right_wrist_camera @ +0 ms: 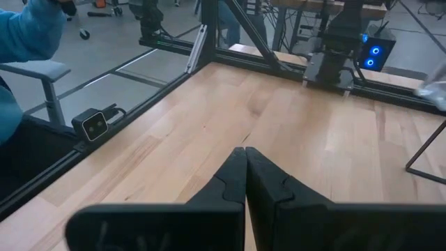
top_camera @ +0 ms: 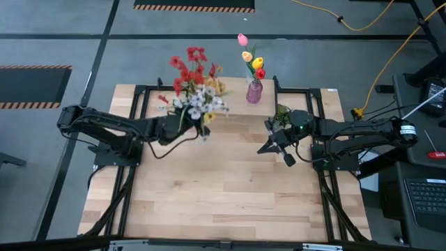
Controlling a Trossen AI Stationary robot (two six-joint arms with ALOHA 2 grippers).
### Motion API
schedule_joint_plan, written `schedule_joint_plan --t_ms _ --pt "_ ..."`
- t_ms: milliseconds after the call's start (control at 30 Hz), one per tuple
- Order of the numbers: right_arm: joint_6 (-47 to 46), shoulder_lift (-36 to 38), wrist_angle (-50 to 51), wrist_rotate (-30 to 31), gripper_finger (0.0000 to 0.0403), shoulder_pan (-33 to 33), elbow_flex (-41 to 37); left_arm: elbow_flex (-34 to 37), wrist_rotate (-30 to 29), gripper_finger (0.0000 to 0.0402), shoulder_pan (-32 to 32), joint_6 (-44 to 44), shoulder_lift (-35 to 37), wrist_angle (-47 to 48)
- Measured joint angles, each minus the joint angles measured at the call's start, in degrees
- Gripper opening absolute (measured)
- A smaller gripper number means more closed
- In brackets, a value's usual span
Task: Pick and place flowers into a vace then onto a shelf
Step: Put the transparent vase with flowers on the shelf
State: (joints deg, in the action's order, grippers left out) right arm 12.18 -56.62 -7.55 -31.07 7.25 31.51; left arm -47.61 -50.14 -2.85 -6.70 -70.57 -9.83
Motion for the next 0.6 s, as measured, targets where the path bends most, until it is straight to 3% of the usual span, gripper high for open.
schedule_joint_plan --t_ms 600 --pt "-0.1 0.0 0.2 0.0 0.0005 0.0 0.0 -2.3 2.1 0.0109 13.2 0.4 0.0 0.6"
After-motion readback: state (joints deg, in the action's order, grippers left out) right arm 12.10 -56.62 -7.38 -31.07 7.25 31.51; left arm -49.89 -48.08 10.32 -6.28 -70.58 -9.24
